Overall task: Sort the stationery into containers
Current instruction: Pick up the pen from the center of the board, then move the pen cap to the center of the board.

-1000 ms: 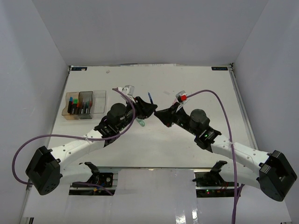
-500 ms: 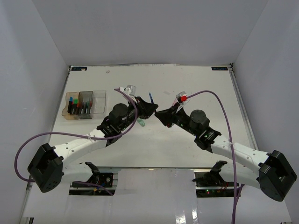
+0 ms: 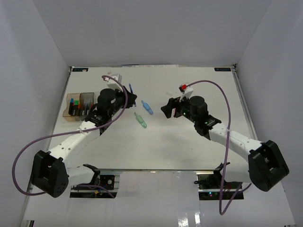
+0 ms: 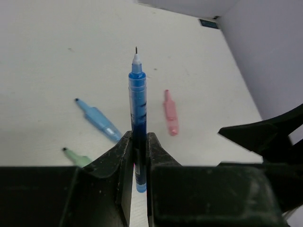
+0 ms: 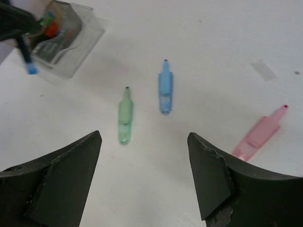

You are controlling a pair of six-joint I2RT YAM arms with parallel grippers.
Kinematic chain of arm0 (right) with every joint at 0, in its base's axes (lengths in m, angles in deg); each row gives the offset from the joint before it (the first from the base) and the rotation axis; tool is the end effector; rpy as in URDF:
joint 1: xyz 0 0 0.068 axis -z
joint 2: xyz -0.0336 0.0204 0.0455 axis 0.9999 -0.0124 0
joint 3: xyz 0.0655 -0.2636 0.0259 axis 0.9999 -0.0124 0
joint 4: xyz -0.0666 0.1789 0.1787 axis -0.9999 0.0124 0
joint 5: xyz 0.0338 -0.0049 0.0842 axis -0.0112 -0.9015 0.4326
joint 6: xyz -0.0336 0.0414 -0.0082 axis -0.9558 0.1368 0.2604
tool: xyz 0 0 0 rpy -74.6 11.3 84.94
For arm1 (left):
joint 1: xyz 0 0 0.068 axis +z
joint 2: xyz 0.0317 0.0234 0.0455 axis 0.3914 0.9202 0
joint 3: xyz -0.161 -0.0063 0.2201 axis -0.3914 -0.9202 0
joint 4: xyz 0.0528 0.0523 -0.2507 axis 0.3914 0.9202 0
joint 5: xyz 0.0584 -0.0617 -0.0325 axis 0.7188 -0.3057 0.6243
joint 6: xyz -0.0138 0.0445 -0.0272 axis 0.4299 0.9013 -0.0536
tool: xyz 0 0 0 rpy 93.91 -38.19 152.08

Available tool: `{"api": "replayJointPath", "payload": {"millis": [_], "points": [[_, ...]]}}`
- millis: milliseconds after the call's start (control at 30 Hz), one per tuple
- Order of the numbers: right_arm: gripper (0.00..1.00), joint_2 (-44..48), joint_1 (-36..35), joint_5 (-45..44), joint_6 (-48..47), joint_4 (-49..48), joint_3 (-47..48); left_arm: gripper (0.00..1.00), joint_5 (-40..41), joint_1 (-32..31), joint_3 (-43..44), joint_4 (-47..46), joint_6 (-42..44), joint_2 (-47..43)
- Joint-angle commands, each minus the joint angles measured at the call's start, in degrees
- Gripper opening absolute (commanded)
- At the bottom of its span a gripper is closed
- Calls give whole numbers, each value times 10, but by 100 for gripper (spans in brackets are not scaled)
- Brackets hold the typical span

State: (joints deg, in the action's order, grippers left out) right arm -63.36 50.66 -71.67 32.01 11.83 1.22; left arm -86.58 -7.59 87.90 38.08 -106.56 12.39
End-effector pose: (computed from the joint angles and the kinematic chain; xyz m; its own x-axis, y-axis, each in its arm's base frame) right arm 0.2139 0.1722 0.2678 -0.3142 0.1252 -0.9411 -0.5780 0.7612 0.2942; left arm 0.2417 -0.1435 0.2979 -0.4356 -0.3162 -0.8428 0.3471 0.8048 -0.4814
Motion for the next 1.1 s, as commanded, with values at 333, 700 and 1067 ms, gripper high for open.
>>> {"api": "replayJointPath", "payload": {"millis": [333,700,1067], "points": [[77,-385,152,117,-225,242,388,1,-129,130,40,147,155,-39],[68,-563,155,73,-333,320,565,5,-145,131,42,167,171,-21],[63,-608,155,50,-363,331,610,5,-139,131,43,170,176,-19]]}}
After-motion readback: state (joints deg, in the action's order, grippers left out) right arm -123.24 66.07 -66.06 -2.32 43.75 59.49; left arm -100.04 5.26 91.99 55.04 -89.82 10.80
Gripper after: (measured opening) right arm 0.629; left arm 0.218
